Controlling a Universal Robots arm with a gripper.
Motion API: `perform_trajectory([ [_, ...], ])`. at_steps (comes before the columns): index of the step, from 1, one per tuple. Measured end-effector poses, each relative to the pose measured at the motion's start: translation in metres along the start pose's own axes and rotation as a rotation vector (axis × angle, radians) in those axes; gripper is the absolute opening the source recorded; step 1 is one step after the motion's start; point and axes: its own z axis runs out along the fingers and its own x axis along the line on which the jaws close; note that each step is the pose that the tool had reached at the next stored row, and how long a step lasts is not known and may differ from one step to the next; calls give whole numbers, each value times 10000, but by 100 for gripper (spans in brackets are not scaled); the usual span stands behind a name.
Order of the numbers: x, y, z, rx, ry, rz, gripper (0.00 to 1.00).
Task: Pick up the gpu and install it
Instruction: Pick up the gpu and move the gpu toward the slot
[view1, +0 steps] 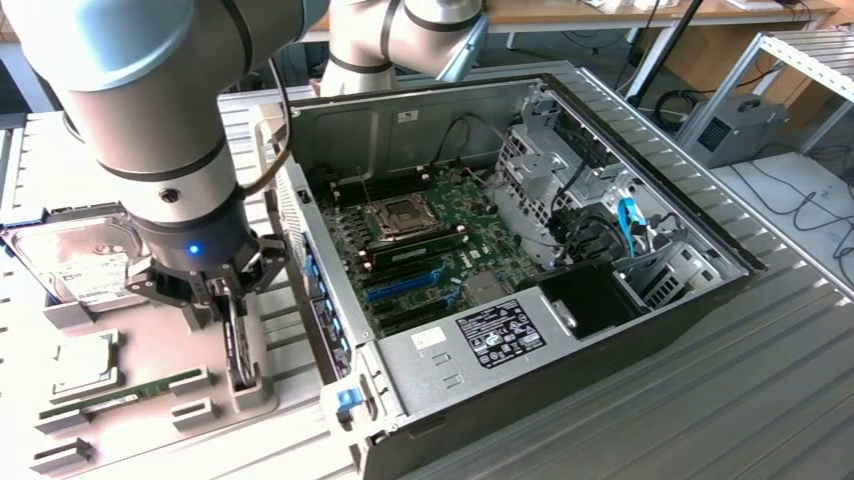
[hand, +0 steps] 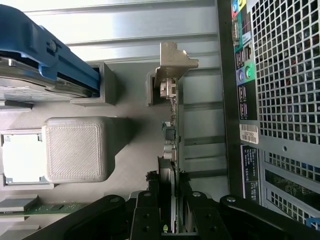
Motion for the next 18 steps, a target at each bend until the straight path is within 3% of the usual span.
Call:
perform_trajectory([
  [18, -3, 4, -97, -1, -1, 0, 26],
])
